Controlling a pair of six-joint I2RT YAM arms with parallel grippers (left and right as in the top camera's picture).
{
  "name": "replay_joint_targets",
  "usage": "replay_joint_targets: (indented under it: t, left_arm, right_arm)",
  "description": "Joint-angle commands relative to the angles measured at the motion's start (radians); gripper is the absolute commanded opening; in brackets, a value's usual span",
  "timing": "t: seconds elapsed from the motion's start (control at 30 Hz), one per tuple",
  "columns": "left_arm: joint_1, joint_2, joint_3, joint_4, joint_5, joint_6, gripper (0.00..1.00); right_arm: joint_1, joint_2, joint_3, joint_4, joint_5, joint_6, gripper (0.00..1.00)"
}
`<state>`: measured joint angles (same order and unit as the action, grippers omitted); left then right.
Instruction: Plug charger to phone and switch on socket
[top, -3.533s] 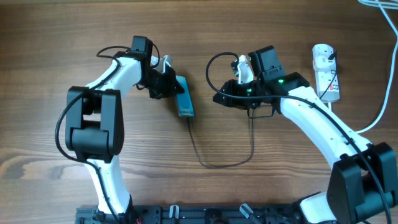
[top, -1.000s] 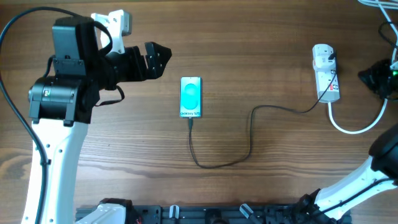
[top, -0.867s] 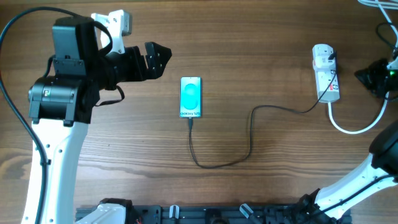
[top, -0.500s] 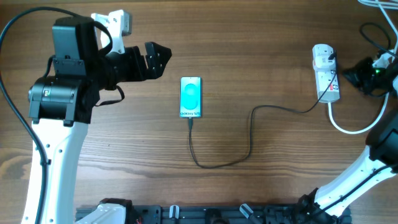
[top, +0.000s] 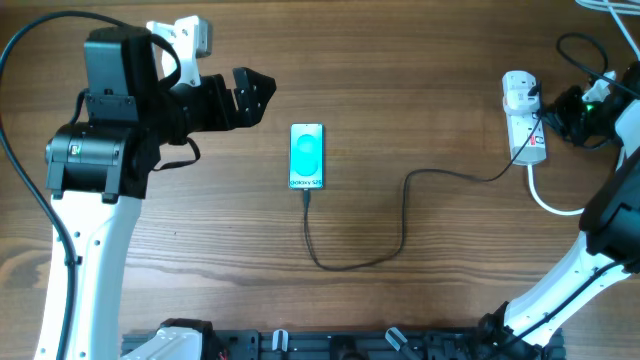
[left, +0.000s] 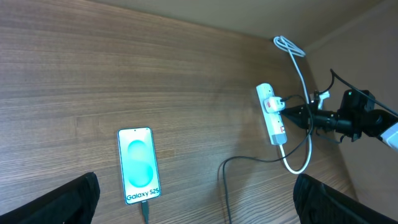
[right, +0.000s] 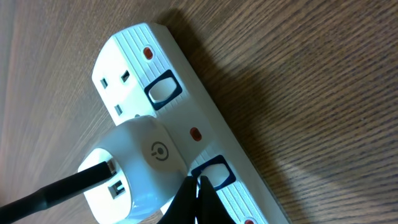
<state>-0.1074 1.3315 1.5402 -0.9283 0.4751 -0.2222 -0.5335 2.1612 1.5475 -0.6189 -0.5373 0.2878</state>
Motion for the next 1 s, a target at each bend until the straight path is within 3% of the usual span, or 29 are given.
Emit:
replay_joint_targets:
  t: [0.0, 0.97]
  left_arm:
    - [0.003, 0.004, -0.001, 0.002, -0.006, 0.006, 1.0]
    - [0.003, 0.004, -0.001, 0.002, -0.006, 0.006, 1.0]
  right_arm:
    - [0.01, 0.029, 0.015, 0.017, 0.018, 0.004, 0.04]
    - [0.038, 0.081, 0.014, -0.038, 0.009, -0.053, 0.04]
